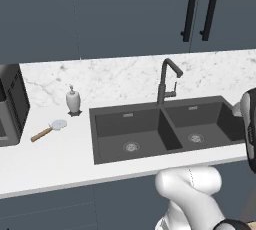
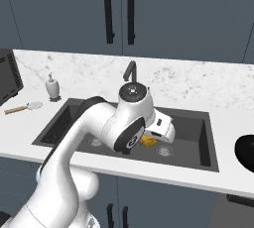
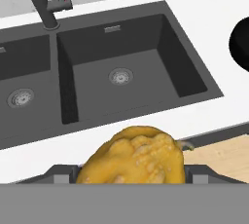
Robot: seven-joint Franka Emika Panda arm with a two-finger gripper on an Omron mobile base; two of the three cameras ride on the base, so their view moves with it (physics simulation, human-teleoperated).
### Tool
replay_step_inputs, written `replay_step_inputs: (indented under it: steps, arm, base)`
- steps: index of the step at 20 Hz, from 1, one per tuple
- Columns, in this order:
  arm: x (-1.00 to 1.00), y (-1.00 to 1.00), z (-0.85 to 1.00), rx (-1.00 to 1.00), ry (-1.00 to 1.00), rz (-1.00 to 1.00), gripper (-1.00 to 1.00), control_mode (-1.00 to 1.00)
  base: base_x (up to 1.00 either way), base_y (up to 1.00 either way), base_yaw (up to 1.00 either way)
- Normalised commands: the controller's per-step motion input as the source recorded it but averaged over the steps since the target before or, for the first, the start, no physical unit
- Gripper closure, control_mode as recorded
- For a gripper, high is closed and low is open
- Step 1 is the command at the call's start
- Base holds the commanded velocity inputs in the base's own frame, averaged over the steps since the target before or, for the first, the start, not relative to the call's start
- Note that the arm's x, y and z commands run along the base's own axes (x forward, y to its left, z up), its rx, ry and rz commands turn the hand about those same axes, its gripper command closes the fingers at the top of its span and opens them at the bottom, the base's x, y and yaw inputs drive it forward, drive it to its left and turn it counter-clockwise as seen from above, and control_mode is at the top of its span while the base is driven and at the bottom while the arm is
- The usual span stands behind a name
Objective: Pick the squash from the sink and place it in the bowl. Then pick the bowl and place it in the microwave. Then close the microwave door and press the start button.
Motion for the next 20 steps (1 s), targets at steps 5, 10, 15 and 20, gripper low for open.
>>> replay_step_inputs:
  steps: [5,10,15,20]
  arm:
    - [0.0,-0.97,0.02,-0.03,0.1,-0.08,1.0,-1.0]
    - [0.13,-0.9,-0.01,-0.1,0.02,-0.14,1.0,-1.0]
    - [0.2,-0.91,-0.08,-0.03,0.0,-0.11,1.0,-1.0]
    - [0.27,-0.82,-0.02,0.01,0.03,-0.01,1.0,-1.0]
  base:
    - [0.0,0.0,0.0]
    - [0.0,0.0,0.0]
    - [0.0,0.0,0.0]
    - [0.0,0.0,0.0]
